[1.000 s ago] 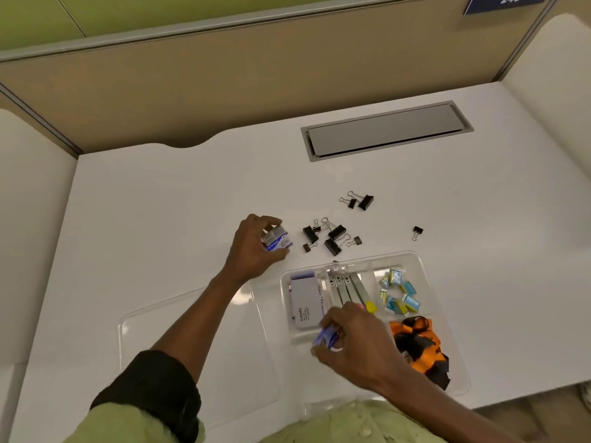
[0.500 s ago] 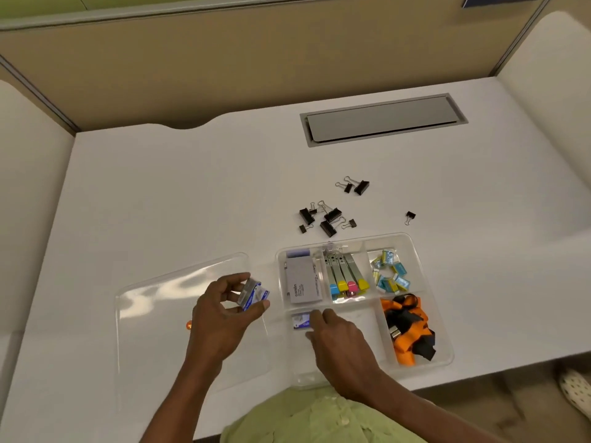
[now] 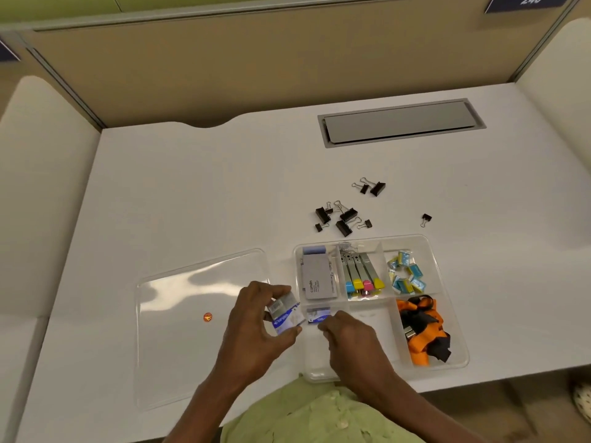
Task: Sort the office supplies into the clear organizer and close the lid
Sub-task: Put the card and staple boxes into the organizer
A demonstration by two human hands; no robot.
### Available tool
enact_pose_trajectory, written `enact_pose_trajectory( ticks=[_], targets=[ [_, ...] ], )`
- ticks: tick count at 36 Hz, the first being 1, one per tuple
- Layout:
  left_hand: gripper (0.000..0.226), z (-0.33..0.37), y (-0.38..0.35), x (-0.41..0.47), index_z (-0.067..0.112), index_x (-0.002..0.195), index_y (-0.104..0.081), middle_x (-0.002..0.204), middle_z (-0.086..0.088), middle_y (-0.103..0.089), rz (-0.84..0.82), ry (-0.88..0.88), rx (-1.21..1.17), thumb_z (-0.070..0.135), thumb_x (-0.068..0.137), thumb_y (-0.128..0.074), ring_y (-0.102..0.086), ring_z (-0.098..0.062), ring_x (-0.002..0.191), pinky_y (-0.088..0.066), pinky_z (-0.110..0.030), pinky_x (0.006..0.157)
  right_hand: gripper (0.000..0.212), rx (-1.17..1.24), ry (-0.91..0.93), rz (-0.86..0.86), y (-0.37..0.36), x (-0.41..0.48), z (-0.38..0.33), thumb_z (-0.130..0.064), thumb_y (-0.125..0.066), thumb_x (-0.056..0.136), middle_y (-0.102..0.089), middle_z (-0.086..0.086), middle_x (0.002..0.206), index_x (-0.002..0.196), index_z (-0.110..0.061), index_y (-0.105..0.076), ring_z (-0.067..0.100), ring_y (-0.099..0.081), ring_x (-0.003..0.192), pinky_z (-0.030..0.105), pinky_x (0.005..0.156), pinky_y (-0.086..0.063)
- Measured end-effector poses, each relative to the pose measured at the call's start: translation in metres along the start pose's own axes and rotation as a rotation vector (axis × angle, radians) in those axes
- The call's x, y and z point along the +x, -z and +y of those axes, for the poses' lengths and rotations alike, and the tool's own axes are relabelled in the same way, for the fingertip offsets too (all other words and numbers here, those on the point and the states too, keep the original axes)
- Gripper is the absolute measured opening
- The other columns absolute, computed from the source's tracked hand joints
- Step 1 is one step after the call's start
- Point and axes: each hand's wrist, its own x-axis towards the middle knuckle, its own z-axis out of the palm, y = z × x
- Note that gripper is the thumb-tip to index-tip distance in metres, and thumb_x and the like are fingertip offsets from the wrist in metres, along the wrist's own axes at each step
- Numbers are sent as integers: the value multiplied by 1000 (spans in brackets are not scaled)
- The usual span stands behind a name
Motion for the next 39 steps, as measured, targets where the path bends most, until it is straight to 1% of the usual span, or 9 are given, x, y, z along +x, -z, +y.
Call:
enact_pose_trajectory(
  ticks=[2, 5, 8, 13, 15, 18, 21, 28, 39],
  targets=[
    [59, 1, -5, -2, 35, 128, -59, 119, 19, -53, -61, -63, 48, 41, 76, -87, -56, -7, 113, -56, -12, 83, 16, 307, -162, 125, 13, -2, -1, -16, -59, 99, -73, -5, 94, 107, -24, -70, 8, -70, 79, 23, 76, -61],
    [58, 7, -15, -6, 30, 129, -60, 119, 14, -53, -129, -127, 84, 47, 78, -81, -55, -9, 110, -55, -18, 84, 16, 812, -311, 67, 33, -3, -6, -28, -67, 96, -77, 0, 86, 111, -23, -69, 15, -75, 77, 36, 67, -64],
    [58, 10, -31, -10, 31, 131, -58, 120, 15, -53, -164, -131, 78, 48, 80, -80, -54, -9, 111, -55, -23, 88, 25, 938, -314, -4, 39, -2, -11, -20, -77, 89, -77, 4, 87, 113, -21, -69, 20, -77, 79, 40, 64, -64],
    [65, 14, -47, -12, 43, 133, -52, 126, 27, -50, -208, -60, 80, 61, 77, -80, -57, -3, 111, -57, -17, 92, 24, 879, -408, 113, 30, -5, -8, -14, -78, 88, -78, 3, 85, 109, -23, -71, 17, -77, 72, 47, 60, -64],
    [73, 20, -43, -12, 49, 131, -48, 120, 36, -44, -186, -20, 66, 62, 70, -85, -58, 1, 105, -52, -4, 82, 26, 718, -413, 186, 27, -7, -3, -16, -77, 88, -77, -3, 82, 111, -26, -70, 10, -75, 68, 40, 56, -63],
    [60, 21, -37, -13, 41, 122, -59, 113, 29, -55, -31, 107, 84, 55, 71, -89, -63, 0, 94, -53, -7, 65, 27, 441, -393, 239, 25, -8, 1, -25, -75, 91, -75, -13, 84, 116, -31, -67, -1, -71, 64, 30, 59, -63],
    [37, 18, -33, -11, 30, 107, -67, 96, 17, -69, 83, 284, 76, 41, 78, -88, -67, -4, 78, -48, -11, 62, 28, 329, -414, 178, 20, -8, -2, -26, -71, 93, -77, -10, 93, 119, -33, -63, -2, -70, 67, 24, 72, -62],
    [12, 5, -45, -5, 29, 83, -74, 77, 12, -75, -26, 516, 3, 38, 87, -82, -73, -7, 74, -64, -37, 79, 33, 171, -391, -11, -2, -4, -17, -21, -66, 96, -72, -3, 113, 128, -22, -57, 13, -70, 100, 30, 93, -56],
    [20, 4, -50, -8, 28, 80, -71, 74, 12, -76, -34, 570, 24, 45, 90, -76, -74, -10, 71, -57, -28, 70, 66, 46, -344, -137, -2, -16, -22, -15, -69, 92, -45, 1, 144, 148, -27, -37, 19, -57, 121, 27, 100, -47]
  ],
)
